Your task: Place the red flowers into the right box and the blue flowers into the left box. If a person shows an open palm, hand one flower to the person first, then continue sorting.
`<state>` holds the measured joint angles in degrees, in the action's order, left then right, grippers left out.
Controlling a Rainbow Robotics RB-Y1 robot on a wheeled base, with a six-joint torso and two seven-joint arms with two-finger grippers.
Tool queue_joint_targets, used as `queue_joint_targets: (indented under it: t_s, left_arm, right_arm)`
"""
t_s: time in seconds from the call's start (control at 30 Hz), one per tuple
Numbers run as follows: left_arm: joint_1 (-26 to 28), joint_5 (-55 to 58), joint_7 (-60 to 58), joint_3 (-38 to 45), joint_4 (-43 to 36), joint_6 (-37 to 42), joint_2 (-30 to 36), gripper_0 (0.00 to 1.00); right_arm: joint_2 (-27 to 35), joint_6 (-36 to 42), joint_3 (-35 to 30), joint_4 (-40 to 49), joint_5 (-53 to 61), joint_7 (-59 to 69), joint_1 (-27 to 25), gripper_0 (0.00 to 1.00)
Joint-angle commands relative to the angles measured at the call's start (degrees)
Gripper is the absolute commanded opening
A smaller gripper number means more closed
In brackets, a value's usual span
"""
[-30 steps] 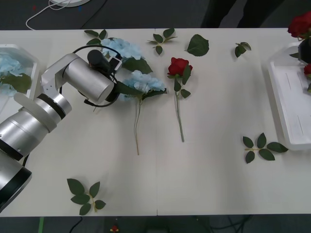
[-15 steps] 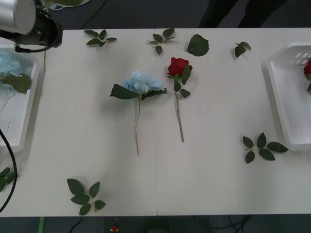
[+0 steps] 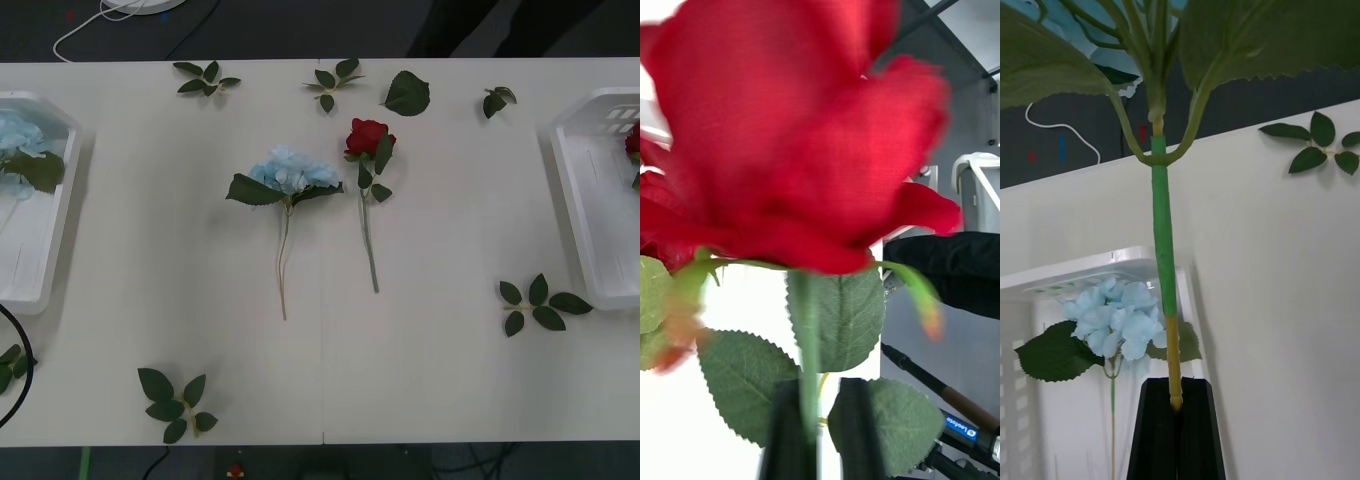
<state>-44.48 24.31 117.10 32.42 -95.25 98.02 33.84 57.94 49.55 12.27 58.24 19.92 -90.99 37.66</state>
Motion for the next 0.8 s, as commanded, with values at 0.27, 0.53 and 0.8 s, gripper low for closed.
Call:
queue_joint_targets:
  t_s: [0.27, 0.53, 0.8]
  left_arm:
    - [18.38, 12.87, 3.83, 12.14, -1.78, -8.54, 5.36, 0.00]
    - [29.54, 15.59, 1.99, 15.48, -1.69, -16.63, 5.18, 0.00]
    - [32.09, 17.35, -0.47, 13.90, 3.93, -30.52, 2.11, 0.00]
  right_arm:
    - [2.35, -1.56, 0.03, 1.17, 0.38, -1.21, 0.31, 1.00]
    - [2.44, -0.69, 0.03, 3.98, 5.83, -1.30, -0.04, 1.00]
    - [3.32, 4.85, -5.24, 15.59, 18.05, 0.28, -6.28, 1.00]
